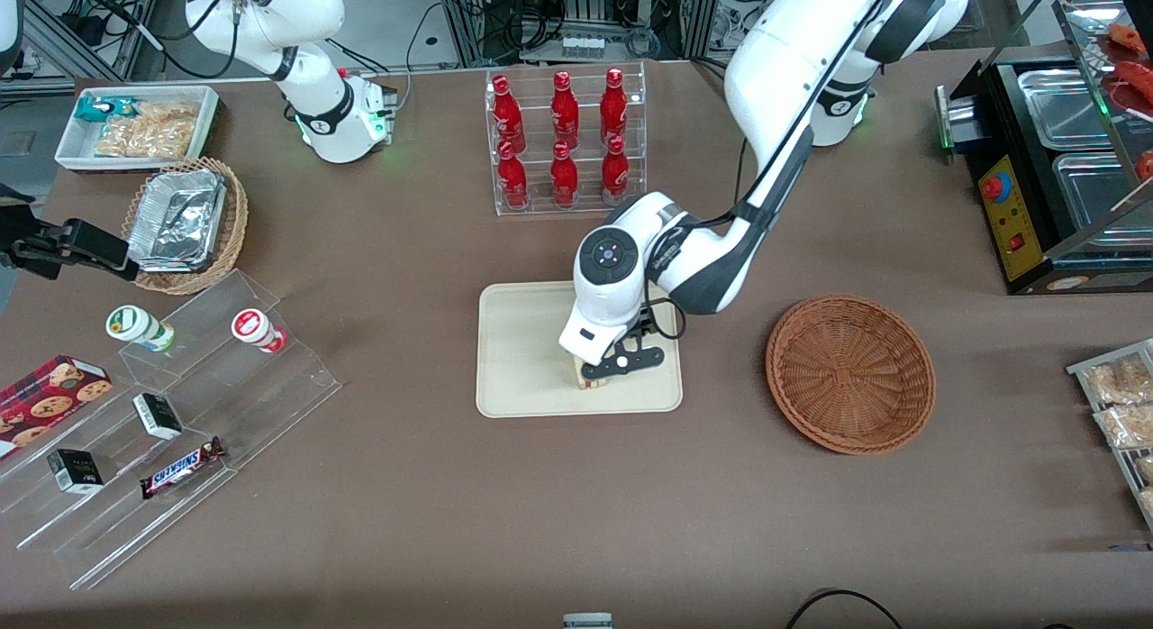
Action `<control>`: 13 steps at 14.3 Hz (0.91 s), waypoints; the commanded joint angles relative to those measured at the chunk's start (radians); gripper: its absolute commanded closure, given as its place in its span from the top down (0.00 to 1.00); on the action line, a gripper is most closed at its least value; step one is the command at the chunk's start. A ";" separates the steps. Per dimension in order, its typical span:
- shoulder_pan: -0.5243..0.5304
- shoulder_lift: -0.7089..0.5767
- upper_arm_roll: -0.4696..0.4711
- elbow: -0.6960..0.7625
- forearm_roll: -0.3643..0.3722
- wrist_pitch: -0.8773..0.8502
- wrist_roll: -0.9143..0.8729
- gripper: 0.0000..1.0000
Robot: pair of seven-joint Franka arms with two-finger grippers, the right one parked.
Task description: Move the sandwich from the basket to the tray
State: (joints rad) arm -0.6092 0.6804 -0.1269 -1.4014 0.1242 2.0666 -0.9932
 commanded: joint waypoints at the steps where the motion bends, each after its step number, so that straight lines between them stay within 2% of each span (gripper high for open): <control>1: 0.000 -0.126 0.027 -0.018 0.028 -0.091 -0.021 1.00; 4: 0.022 -0.247 0.091 -0.033 0.028 -0.222 0.101 1.00; 7: 0.115 -0.370 0.104 -0.042 0.011 -0.423 0.286 1.00; 9: 0.172 -0.444 0.104 -0.048 0.009 -0.520 0.323 1.00; 13: 0.296 -0.568 0.104 -0.126 -0.014 -0.560 0.367 1.00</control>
State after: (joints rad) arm -0.3632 0.1911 -0.0153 -1.4379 0.1333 1.4994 -0.6619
